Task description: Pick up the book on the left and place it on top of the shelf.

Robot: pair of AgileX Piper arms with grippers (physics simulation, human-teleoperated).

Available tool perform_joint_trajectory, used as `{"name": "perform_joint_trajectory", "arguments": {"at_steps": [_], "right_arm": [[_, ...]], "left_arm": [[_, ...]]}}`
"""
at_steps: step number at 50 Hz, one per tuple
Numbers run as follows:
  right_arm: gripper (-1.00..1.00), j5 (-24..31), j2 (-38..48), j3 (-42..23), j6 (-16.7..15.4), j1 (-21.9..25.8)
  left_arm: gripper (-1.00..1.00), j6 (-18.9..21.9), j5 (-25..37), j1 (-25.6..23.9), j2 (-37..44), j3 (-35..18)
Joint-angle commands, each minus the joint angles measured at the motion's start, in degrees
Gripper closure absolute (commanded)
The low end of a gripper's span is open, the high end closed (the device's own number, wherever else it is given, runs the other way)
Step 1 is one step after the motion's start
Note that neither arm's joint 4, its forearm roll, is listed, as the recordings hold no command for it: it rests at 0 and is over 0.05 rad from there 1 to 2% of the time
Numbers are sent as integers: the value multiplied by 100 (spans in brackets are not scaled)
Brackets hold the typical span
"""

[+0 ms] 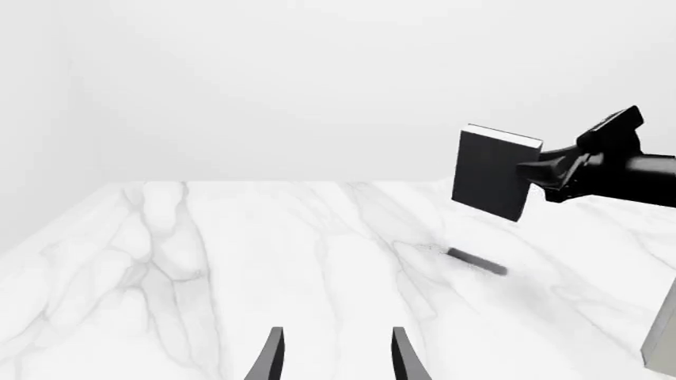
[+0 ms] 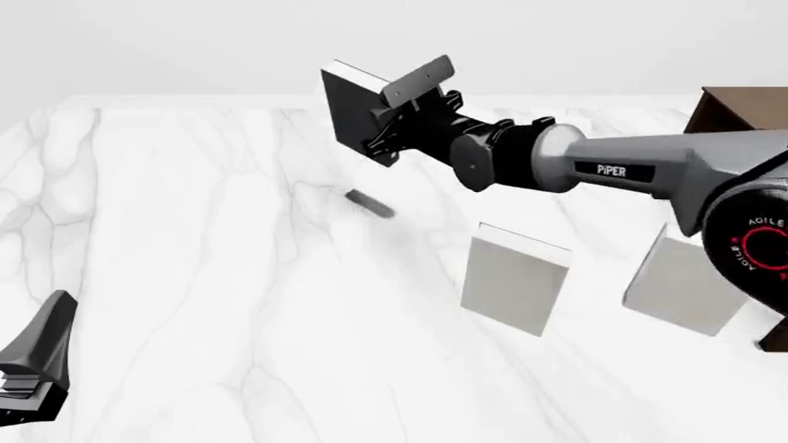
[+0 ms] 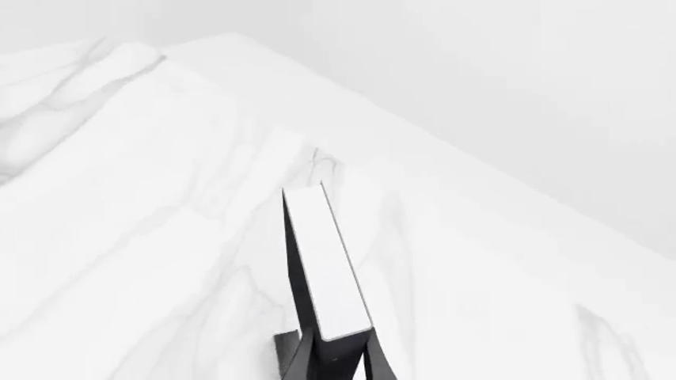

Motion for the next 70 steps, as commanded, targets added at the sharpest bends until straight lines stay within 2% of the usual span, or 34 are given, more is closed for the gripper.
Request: {"name": "perform_joint_trajectory", "arguments": {"at_steps": [1, 23, 40, 56, 70], "right_arm": [[100, -149, -954, 765, -1, -2], [100, -176, -2592, 2173, -134, -29], [100, 145, -4061, 2950, -305, -149], [100, 793, -5387, 3480, -563, -505], [100, 1547, -6601, 3637, -845, -1003]], "left_arm": [[-100, 0, 0, 0, 0, 0], [-100, 0, 0, 0, 0, 0], [-100, 0, 0, 0, 0, 0], [-100, 0, 0, 0, 0, 0], [-100, 0, 0, 0, 0, 0]]}}
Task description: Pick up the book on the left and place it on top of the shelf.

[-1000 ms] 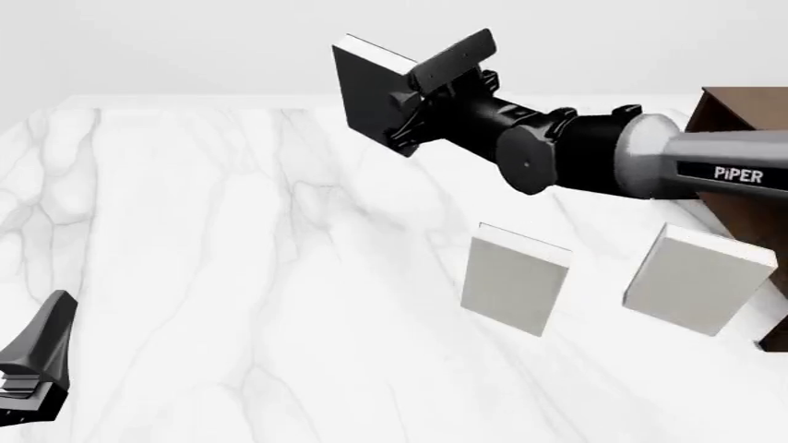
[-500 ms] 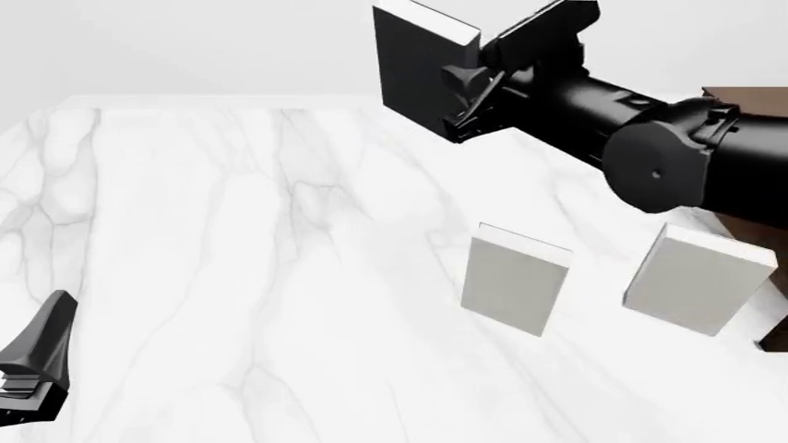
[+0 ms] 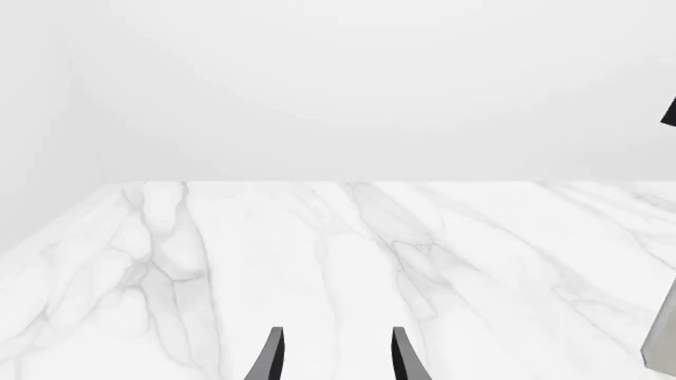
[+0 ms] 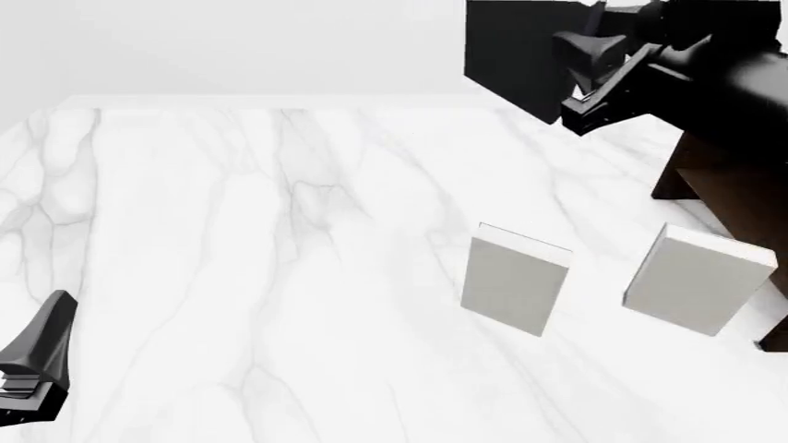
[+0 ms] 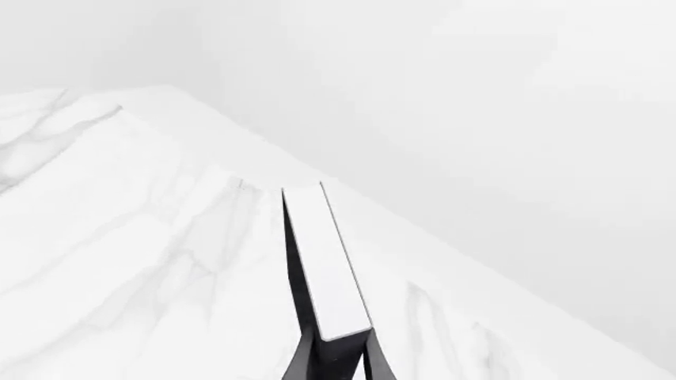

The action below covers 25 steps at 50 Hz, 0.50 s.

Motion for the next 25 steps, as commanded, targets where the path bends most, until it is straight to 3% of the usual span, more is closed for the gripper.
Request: {"name": "perform_joint_trajectory", "arguments": {"at_steps": [1, 15, 25], "right_arm": [[100, 536, -997, 107, -139, -359], [100, 1035, -1743, 96, -504, -768], [100, 1101, -2063, 197, -778, -956]], "left_arm": [[-100, 0, 0, 0, 0, 0], [-100, 0, 0, 0, 0, 0], [-100, 0, 0, 0, 0, 0]]}}
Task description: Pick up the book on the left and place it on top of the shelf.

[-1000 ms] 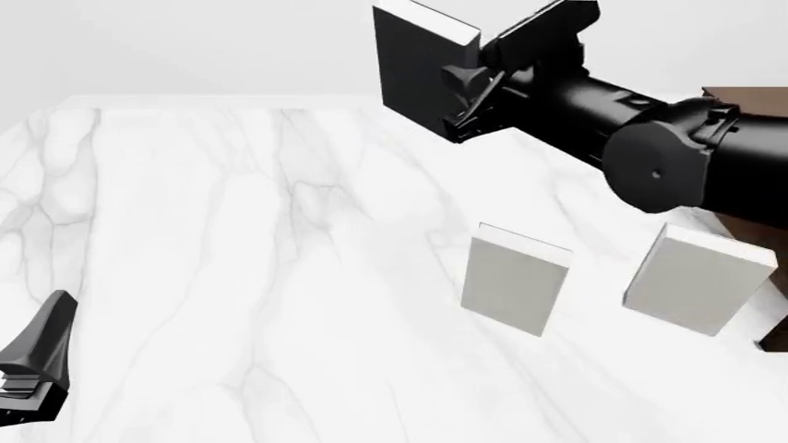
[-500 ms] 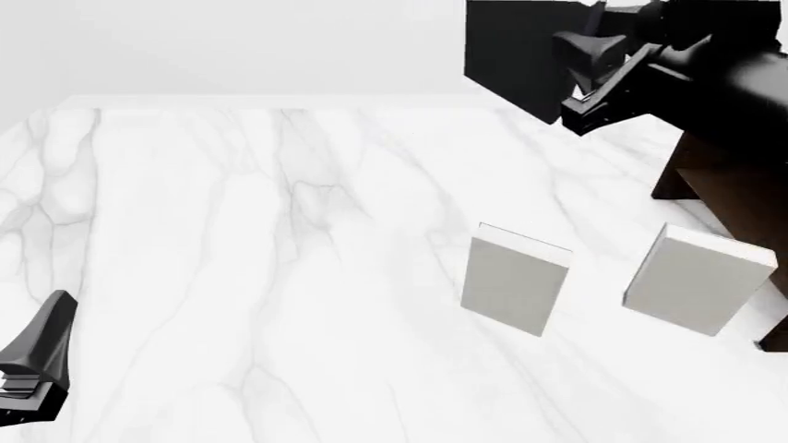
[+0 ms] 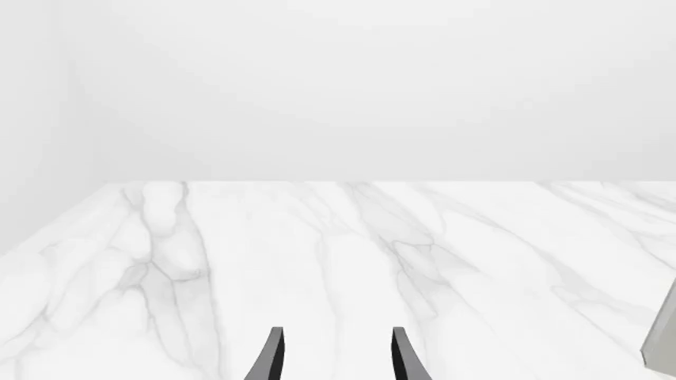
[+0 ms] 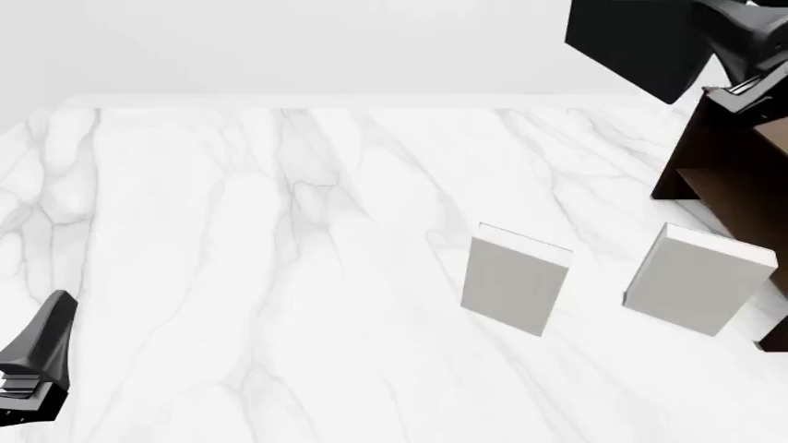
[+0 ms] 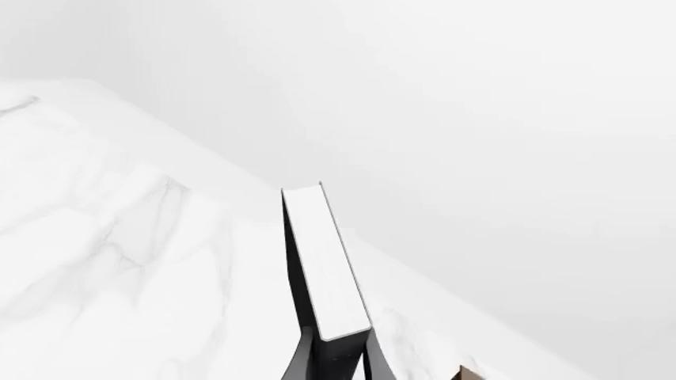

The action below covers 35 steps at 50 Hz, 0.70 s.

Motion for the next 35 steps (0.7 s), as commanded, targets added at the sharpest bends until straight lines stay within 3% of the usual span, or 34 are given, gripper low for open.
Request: {"name": "perform_joint_trajectory", "arguments": {"at_steps": [1, 17, 19, 35], "right_arm": [[100, 141, -503, 65, -255, -262], [100, 260, -663, 2, -690, -645], [100, 352, -649, -84, -601, -690], [100, 343, -684, -121, -869, -1288]], "left_arm": [[-100, 0, 0, 0, 0, 0], [-100, 0, 0, 0, 0, 0], [-100, 0, 0, 0, 0, 0], [-100, 0, 0, 0, 0, 0]]}}
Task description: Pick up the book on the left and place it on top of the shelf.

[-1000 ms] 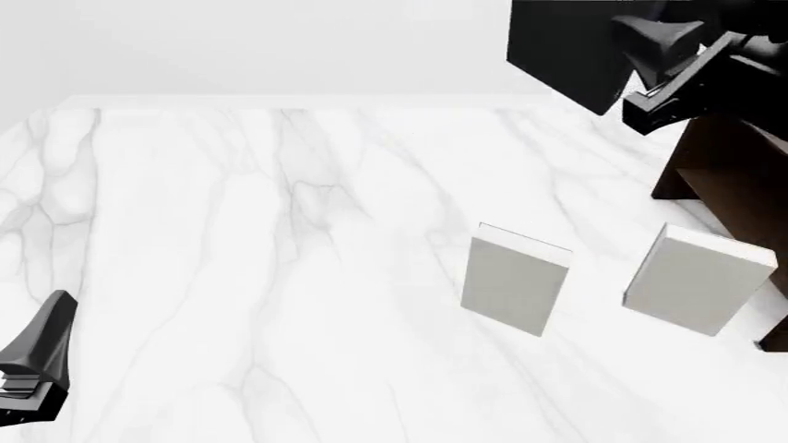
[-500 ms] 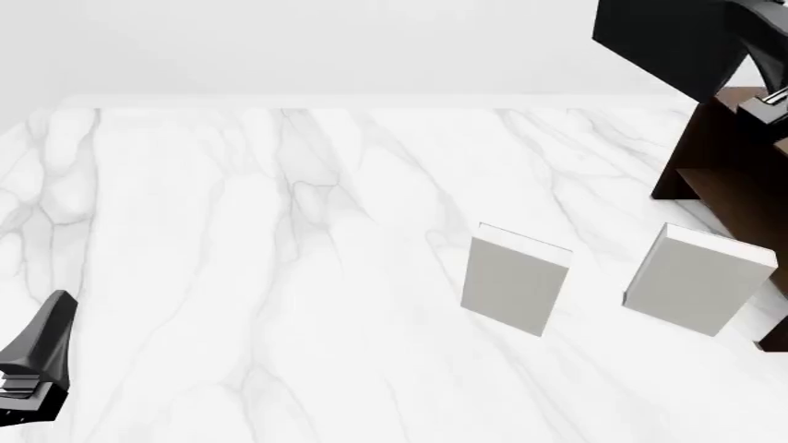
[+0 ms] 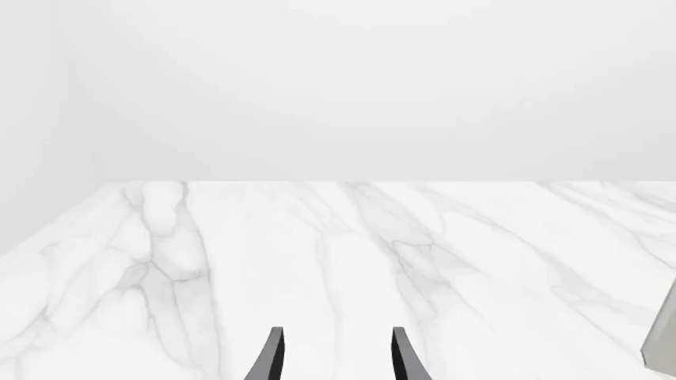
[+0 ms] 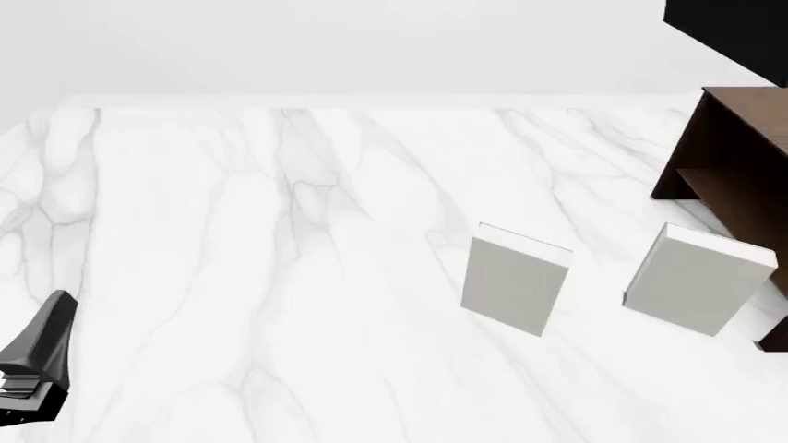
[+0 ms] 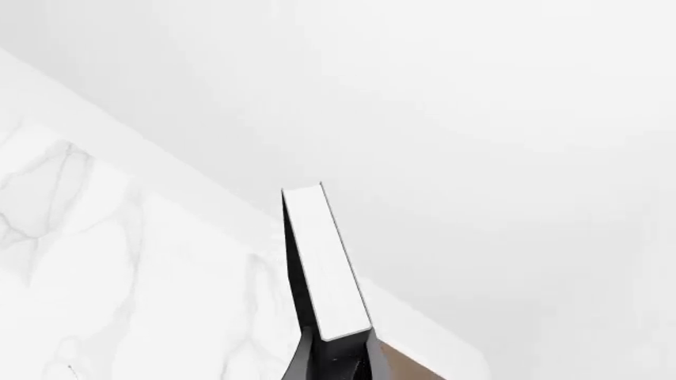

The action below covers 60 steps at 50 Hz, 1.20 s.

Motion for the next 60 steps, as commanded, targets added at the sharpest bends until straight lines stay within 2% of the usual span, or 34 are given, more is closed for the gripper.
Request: {"name": "perform_joint_trajectory", "arguments": {"at_steps": [1, 21, 35, 48, 60], "right_arm": [[100, -51, -54, -76, 10, -396], [100, -325, -35, 58, -499, -1014], [100, -125, -184, -28, -629, -1397], [100, -380, -134, 235, -707, -1677], [100, -537, 152, 131, -811, -1939]], "left_arm": [[-100, 0, 0, 0, 0, 0], [-100, 0, 0, 0, 0, 0], [-100, 0, 0, 0, 0, 0], [-100, 0, 0, 0, 0, 0], [-100, 0, 0, 0, 0, 0]]}}
